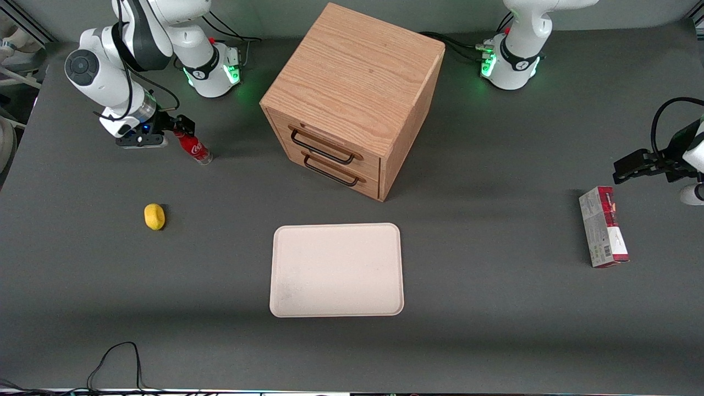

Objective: Place coke bottle on tray
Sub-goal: 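Lower the open right gripper over the bottle's cap end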

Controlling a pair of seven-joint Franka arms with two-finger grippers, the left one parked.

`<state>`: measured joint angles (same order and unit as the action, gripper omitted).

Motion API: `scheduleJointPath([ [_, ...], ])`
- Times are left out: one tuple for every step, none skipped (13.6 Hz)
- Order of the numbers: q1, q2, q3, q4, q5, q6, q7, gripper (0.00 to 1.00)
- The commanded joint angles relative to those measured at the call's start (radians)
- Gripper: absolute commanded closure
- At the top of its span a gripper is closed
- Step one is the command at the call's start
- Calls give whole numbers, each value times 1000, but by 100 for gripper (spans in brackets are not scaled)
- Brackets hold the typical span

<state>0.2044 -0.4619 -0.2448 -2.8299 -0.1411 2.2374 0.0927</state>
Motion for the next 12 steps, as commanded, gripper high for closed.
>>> scheduleJointPath([
  [4,-29,-8,-54,-23,33,18,5],
  [4,-29,-8,-54,-23,25,18,9],
  [6,-30,-8,-54,-21,16,18,12],
  [7,-30,-8,-54,-21,7,18,15],
  [9,-30,-8,-52,-21,4,18,20],
  [9,-29,-8,-52,-21,4,18,28],
  [10,-29,-8,-52,-21,2,18,37],
  [10,-27,-8,-51,-21,-7,16,48],
  [10,-24,-8,-46,-21,-16,16,58],
  [10,-20,-8,-42,-18,-22,16,68],
  [10,-9,-8,-36,-17,-25,18,76],
  [10,5,-7,-11,-15,-31,19,83],
])
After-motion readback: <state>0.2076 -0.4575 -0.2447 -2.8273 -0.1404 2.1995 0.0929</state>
